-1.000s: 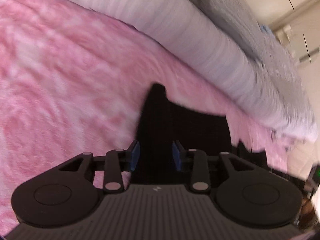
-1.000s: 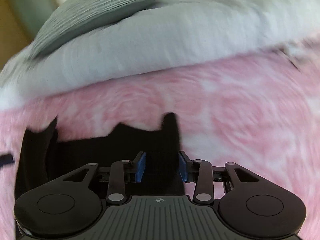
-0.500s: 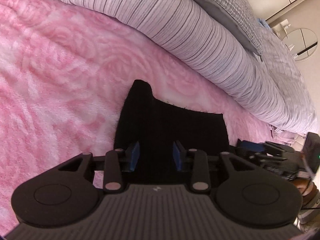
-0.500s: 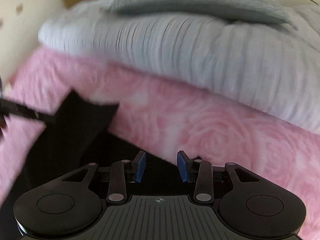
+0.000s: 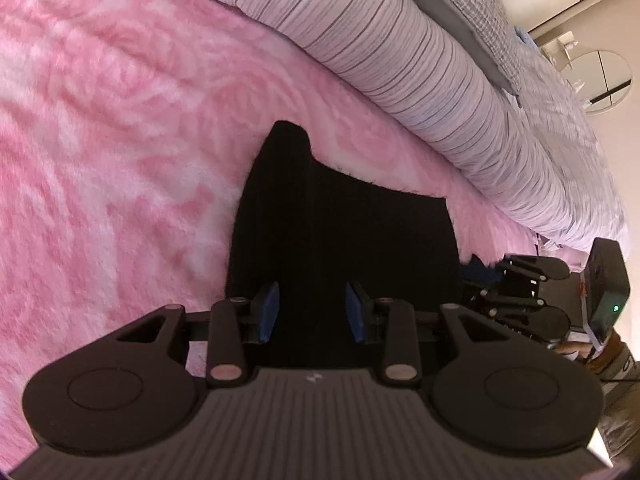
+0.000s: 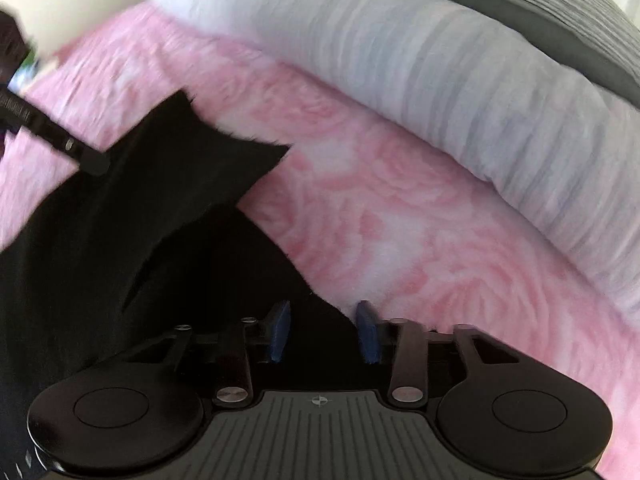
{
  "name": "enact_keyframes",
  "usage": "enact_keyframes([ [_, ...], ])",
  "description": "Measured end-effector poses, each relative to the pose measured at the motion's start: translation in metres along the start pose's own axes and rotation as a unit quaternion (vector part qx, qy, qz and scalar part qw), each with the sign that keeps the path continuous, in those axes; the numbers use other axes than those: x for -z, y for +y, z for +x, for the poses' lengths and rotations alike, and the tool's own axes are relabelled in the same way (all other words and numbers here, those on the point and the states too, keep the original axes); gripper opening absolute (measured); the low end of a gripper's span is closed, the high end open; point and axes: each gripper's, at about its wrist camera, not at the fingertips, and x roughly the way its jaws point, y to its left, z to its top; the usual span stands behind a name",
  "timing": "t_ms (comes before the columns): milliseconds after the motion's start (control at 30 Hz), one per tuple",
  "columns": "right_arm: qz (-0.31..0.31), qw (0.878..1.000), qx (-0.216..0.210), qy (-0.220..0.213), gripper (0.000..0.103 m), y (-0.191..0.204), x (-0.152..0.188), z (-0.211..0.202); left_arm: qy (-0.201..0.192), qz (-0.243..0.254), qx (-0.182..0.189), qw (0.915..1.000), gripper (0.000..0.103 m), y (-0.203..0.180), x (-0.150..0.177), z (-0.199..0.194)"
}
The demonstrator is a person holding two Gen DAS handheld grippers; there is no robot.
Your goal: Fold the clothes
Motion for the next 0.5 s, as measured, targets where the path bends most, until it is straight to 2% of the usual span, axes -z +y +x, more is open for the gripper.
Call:
enact_keyframes([
  [33, -0.013, 1.0, -0.004, 0.006, 0.002, 0.002, -0.002, -0.001, -0.001, -0.002, 0.001, 1.0, 0.031, 0.0, 0.0, 0.0],
  [100, -0.035, 0.999, 0.002, 0.008, 0.001, 0.009, -0.001, -0.005, 0.0, -0.005, 0.002, 1.0, 0.031, 0.0, -0.001, -0.001],
  [167, -0.048, 0.998, 0.037, -0.01, 0.001, 0.014, -0.002, -0.013, -0.001, -0.001, 0.002, 1.0, 0.031, -0.002, -0.003, -0.002],
  [300, -0.015, 0.984, 0.166, -0.068, 0.001, 0.002, -0.004, -0.033, -0.014, 0.01, -0.002, 0.9999, 0.031, -0.006, -0.007, -0.006],
  [367, 0.045, 0.985, 0.156, -0.057, 0.001, -0.011, 0.002, -0.023, -0.013, 0.006, -0.014, 0.9998, 0.031, -0.006, -0.008, -0.004],
  [400, 0.077, 0.987, 0.14, -0.018, 0.002, -0.019, 0.007, -0.009, -0.014, 0.006, -0.02, 0.9997, 0.031, -0.007, -0.007, -0.003],
  [433, 0.097, 0.986, 0.137, -0.013, 0.005, -0.024, 0.01, -0.006, -0.015, 0.007, -0.024, 0.9996, 0.031, -0.008, -0.007, -0.003],
  [500, 0.162, 0.975, 0.142, -0.047, 0.01, -0.034, 0.014, -0.022, -0.02, 0.01, -0.028, 0.9993, 0.031, -0.008, -0.008, -0.007],
])
